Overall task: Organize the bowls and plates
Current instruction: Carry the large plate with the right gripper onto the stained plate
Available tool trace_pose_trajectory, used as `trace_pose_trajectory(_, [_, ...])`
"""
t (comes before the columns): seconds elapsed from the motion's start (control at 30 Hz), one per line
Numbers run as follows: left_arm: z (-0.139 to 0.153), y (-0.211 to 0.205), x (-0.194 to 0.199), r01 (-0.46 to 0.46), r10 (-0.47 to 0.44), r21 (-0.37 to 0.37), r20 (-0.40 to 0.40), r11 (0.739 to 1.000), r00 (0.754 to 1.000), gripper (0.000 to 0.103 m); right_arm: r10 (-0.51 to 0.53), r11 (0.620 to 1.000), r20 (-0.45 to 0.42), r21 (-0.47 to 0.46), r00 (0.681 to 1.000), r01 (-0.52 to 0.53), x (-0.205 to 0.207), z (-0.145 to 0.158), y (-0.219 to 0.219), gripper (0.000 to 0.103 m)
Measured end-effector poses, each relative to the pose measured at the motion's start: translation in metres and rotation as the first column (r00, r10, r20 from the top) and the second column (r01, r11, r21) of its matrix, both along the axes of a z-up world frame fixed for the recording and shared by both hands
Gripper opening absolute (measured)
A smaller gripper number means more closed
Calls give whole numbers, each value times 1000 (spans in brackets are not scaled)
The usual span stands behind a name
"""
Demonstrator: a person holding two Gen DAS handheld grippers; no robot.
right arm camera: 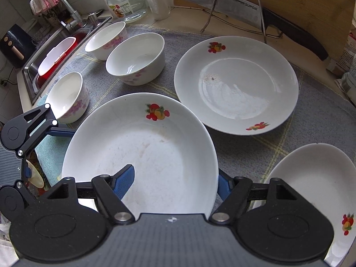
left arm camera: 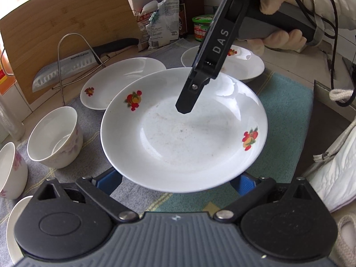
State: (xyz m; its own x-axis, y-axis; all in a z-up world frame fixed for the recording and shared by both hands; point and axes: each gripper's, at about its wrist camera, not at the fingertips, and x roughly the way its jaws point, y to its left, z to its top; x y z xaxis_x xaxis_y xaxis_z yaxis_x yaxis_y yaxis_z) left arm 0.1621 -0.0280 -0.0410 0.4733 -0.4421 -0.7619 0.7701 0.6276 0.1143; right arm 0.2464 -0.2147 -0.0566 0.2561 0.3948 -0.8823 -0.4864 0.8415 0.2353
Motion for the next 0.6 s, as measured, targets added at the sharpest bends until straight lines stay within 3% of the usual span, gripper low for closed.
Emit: trace_pose_trajectory(0.6, [10,-66,6,148,-148,-11,9,989,989,102,-157,988,39,-2,987,157,-22,9,-80,80])
